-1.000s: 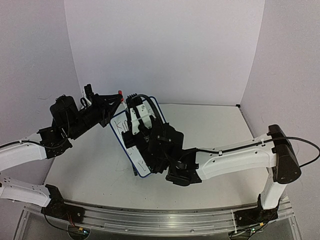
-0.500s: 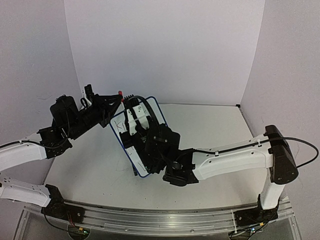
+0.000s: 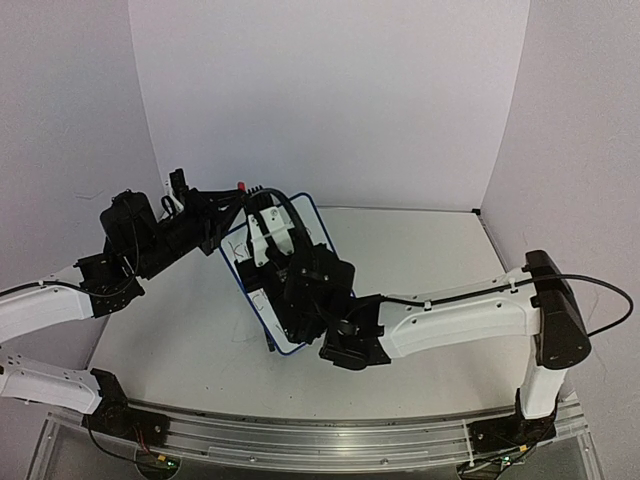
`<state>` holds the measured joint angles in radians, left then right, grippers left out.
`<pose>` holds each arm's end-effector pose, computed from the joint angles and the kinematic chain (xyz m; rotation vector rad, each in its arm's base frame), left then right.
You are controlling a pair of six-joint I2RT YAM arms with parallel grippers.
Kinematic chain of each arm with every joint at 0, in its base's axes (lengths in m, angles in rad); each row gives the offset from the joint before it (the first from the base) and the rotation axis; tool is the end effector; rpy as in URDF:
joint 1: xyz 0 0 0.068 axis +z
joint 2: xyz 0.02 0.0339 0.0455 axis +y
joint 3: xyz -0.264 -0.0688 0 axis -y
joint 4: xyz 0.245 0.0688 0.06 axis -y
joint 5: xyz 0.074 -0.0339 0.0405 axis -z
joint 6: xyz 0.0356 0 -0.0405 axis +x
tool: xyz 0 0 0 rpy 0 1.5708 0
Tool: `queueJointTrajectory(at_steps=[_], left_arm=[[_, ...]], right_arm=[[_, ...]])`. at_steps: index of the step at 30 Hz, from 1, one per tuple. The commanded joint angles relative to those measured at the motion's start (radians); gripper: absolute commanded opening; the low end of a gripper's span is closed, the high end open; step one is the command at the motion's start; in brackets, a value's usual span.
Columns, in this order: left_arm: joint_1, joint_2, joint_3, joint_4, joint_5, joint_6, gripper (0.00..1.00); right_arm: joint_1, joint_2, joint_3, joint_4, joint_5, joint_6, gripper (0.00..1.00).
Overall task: Write a sentence on the whiteboard
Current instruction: Insert the whiteboard marker without the cap into the pen cap.
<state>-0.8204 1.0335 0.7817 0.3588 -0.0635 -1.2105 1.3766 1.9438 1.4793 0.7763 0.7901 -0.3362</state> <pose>0.1694 -0.1784 0.3491 -0.3843 1.6385 -1.5627 0.1129 0.4429 0.3336 -0.4500 1.2868 0.3793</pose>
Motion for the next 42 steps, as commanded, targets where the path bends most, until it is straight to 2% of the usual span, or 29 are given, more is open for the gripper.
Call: queueJointTrajectory(at_steps=[1, 12, 26, 38, 42], left_arm=[[-0.005, -0.026, -0.011, 0.036, 0.009, -0.011, 0.00], [-0.005, -0.013, -0.044, 0.123, 0.003, -0.024, 0.00], [-0.005, 0.022, -0.037, 0.169, 0.029, -0.040, 0.00], [-0.005, 0.028, -0.037, 0.153, 0.087, -0.041, 0.00], [-0.005, 0.018, -0.034, 0.124, 0.096, -0.031, 0.00]], right_arm=[[-0.014, 0.036, 0.065, 0.032, 0.022, -0.026, 0.00], [-0.032, 0.139, 0.197, 0.094, 0.098, -0.049, 0.00], [-0.082, 0.218, 0.304, 0.189, 0.096, -0.087, 0.00], [-0.128, 0.228, 0.327, 0.192, 0.083, -0.075, 0.00], [-0.131, 0.210, 0.289, 0.224, 0.076, -0.077, 0.00]])
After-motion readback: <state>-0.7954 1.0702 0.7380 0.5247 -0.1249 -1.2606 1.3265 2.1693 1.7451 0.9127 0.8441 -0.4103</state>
